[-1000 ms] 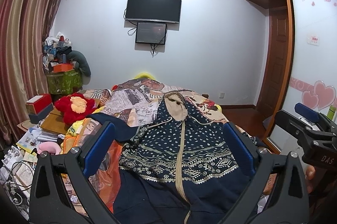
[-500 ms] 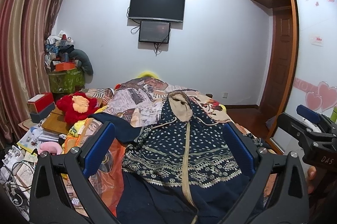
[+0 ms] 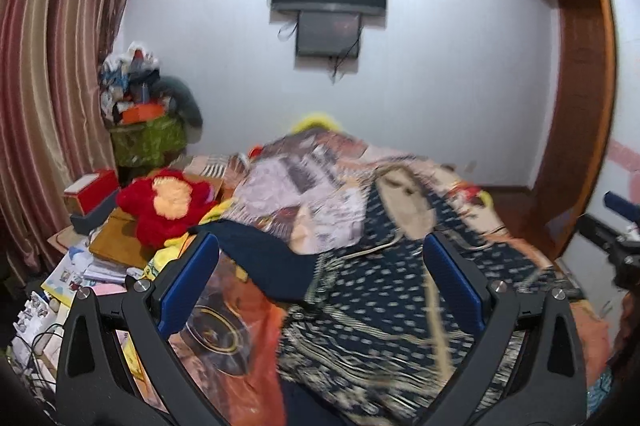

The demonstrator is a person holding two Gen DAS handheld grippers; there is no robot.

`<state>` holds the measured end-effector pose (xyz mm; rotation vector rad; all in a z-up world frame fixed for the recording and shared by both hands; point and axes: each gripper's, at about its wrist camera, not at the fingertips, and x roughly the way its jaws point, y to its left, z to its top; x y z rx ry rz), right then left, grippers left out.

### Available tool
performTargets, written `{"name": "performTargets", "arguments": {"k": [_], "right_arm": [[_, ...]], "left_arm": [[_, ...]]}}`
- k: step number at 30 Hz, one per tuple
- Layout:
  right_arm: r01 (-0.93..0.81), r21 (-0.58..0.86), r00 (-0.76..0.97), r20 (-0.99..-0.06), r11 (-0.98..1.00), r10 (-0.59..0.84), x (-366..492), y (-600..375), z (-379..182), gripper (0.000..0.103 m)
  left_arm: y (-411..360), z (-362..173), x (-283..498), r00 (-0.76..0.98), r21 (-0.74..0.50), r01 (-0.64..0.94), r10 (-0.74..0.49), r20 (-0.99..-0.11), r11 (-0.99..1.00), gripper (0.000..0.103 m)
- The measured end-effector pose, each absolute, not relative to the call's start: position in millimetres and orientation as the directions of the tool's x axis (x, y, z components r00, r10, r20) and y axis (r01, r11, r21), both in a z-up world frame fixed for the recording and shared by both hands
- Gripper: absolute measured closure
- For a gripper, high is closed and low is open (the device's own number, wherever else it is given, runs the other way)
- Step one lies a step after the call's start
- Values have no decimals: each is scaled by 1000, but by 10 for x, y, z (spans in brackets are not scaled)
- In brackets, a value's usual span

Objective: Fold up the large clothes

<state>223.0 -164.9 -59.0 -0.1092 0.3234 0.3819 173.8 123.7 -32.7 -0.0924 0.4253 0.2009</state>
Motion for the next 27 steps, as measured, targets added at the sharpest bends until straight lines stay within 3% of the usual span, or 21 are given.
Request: {"name": "performTargets", "arguments": {"k": [6,13,15,17,22,27], "right_arm": [[-457,-23,789,-471,889,394,3376,-1394,-817,0],[-538,-1,669,-609,843,426,4392,-905,-1228,0],[-563,-5,634,-644,826,428,4580,-714,-1363,0],[-592,-5,596,-676,806,434,4771,-553,-1514,0],[-654,49,469,-757,755,455,5183,-183,-1977,0],[-695,62,376,-818,716,435,5363,184,-2392,1]], "left_arm": [[1917,-797,2681,789,-79,-266,170,-591,961,0],[2730,-1598,3559,619,-224,-360,52,-784,906,0],[2947,-1823,3732,574,-281,-402,0,-819,871,6],[3136,-2011,3875,536,-317,-439,-38,-843,841,13],[3498,-2335,4064,517,-416,-513,-117,-848,751,14],[3557,-2332,4241,527,-428,-497,-129,-840,754,14]]}}
